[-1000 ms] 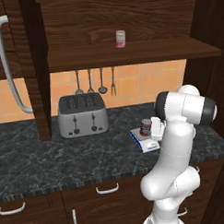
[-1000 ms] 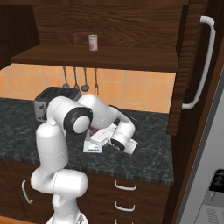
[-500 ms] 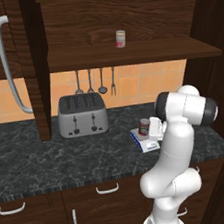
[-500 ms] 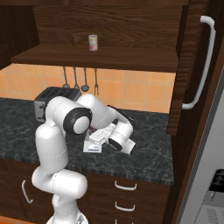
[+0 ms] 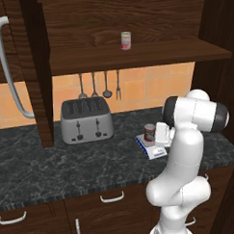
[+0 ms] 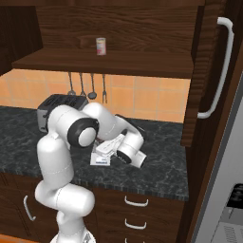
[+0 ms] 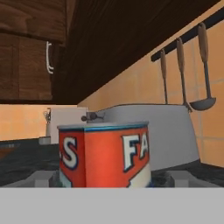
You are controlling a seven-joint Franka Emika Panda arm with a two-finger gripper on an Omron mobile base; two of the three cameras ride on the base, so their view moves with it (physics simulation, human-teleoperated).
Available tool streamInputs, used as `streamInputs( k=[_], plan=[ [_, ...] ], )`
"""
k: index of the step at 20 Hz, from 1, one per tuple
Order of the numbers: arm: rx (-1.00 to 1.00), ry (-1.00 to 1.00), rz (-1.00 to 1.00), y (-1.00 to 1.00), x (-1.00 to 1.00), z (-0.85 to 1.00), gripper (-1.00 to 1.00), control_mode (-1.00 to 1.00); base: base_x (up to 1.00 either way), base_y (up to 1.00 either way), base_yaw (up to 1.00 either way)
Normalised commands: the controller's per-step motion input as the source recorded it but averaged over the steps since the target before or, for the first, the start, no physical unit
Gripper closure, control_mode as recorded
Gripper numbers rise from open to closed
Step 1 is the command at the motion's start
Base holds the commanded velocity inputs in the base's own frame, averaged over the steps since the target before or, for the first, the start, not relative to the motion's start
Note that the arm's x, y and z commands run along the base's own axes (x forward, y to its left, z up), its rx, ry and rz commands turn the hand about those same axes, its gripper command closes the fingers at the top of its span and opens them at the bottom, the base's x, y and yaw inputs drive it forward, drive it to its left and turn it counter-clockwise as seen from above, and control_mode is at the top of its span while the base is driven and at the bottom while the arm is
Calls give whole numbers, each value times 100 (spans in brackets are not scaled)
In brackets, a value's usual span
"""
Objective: Pick the canned food and place it on the digital scale for weighing, and close the cabinet.
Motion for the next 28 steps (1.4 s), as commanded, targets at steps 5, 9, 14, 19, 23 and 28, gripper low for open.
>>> streamInputs(
  k=[5,9,14,19,23,28],
  plan=[
    [0,-13,0,0,-20,18,-100,-100,0,0,0],
    [0,-19,0,0,-29,50,-100,-100,0,0,0],
    [0,-11,0,0,-26,63,-100,-100,0,0,0],
    [0,-3,0,0,-7,42,-100,-100,0,0,0],
    [-2,-13,0,0,-49,57,-100,-100,0,0,0],
    [-10,-16,-10,13,-76,59,-100,-100,0,0,0]
  ],
)
